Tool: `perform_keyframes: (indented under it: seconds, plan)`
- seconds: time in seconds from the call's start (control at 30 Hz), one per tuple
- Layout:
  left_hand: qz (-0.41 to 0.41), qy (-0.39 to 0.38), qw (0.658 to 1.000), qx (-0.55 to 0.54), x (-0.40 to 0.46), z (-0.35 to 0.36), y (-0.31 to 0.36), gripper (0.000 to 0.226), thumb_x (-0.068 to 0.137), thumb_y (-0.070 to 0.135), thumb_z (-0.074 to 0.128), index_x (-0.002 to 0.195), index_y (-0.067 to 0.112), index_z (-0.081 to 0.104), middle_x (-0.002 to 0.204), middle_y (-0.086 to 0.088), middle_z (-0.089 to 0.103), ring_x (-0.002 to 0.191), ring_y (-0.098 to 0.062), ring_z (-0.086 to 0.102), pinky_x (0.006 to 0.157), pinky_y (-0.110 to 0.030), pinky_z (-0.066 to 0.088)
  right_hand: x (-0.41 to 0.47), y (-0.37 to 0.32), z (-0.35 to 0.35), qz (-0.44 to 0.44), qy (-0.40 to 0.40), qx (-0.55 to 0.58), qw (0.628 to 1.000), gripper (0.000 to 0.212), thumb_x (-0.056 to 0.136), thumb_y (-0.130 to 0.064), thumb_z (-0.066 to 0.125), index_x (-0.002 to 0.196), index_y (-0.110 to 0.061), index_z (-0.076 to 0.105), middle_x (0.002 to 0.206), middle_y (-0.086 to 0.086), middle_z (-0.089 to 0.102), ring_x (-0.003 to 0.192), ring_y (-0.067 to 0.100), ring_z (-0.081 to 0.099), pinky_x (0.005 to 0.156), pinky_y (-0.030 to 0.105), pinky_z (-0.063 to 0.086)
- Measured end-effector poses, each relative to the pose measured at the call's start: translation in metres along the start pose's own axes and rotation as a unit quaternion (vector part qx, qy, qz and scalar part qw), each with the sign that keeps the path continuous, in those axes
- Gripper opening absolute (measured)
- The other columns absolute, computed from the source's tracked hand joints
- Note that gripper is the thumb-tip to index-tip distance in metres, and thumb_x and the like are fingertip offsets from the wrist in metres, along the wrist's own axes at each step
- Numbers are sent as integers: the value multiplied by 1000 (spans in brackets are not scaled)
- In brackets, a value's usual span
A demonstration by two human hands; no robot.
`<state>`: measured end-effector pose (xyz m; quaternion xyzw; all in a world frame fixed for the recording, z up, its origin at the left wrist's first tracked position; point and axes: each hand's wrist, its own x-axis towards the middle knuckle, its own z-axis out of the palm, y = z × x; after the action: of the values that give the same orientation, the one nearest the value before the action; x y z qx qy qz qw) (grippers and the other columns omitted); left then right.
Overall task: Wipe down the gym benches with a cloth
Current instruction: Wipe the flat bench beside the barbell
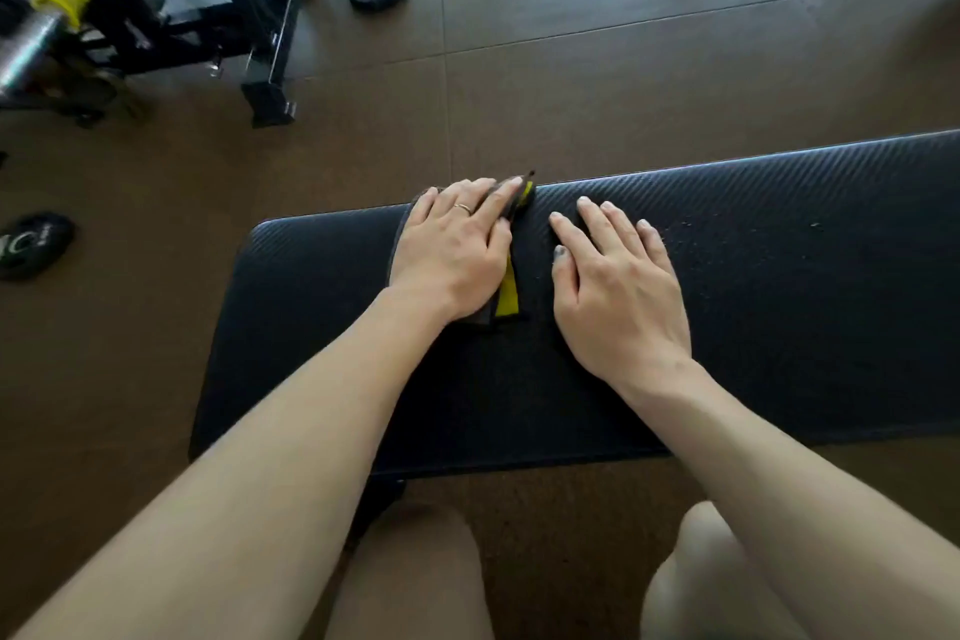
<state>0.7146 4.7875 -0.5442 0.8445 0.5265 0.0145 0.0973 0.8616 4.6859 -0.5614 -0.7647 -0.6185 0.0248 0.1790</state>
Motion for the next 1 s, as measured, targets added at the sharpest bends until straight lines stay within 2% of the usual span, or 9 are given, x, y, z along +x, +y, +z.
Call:
perform_keyframes:
  seconds: [0.07,0.13,0.27,0.33,0.47,0.53,0.67,0.83,1.0]
  plan:
    - [-13,-6,1000,-4,4,-1,7,54,109,40,21,163,41,16,169,10,24,156,-12,13,129,-38,-1,1,2,0,2,15,5,1000,53,106,-38,26,152,-24,48,162,3,40,153,18,30,127,42,17]
    - [3,-13,1000,-1,-27,4,16,57,109,42,17,165,37,7,174,7,7,159,-13,-1,129,-40,-6,1,5,0,5,13,21,1000,53,106,-36,28,152,-21,48,162,2,40,153,17,30,128,40,16]
    - [114,-42,992,32,-133,17,30,59,107,47,7,164,37,-3,172,10,-10,158,-12,-16,130,-44,-6,1,10,-8,-4,-32,44,999,55,107,-35,25,155,-18,43,165,3,35,155,16,25,129,38,11]
    - [144,-61,987,42,-140,17,25,57,108,48,7,163,40,-6,171,12,-14,157,-11,-19,130,-44,-6,-4,18,-20,8,-53,-3,999,53,109,-36,24,157,-20,39,166,5,32,156,19,22,129,42,9]
    - [177,-41,983,28,-86,13,26,57,107,49,8,163,45,-1,171,16,-9,158,-9,-13,130,-41,-5,-41,53,-38,125,-28,-43,991,55,109,-43,18,161,-30,29,170,1,22,158,19,13,129,45,4]
    - [181,-31,983,28,-53,14,33,58,106,47,12,164,44,7,172,16,-1,159,-9,-6,130,-41,-3,-52,59,-34,143,-24,-49,988,55,108,-47,21,162,-34,25,171,-2,16,158,16,7,129,43,2]
    - [165,-39,986,12,-3,11,52,56,109,43,20,165,39,12,174,11,4,159,-11,-3,129,-41,-4,-47,55,-28,148,7,-55,987,54,106,-46,27,158,-32,35,169,0,26,157,17,16,129,45,9]
    - [234,-33,971,22,-102,15,39,61,108,44,17,166,26,16,174,1,8,160,-19,2,129,-48,5,-58,56,-29,147,41,-42,987,56,105,-43,26,155,-26,43,165,2,34,155,18,25,128,42,14]
    - [285,-67,955,38,-114,14,24,60,108,50,13,165,35,4,173,10,-4,159,-13,-11,130,-44,-3,-56,53,-27,142,66,-48,987,55,105,-44,27,151,-23,49,161,4,41,152,19,32,127,44,22]
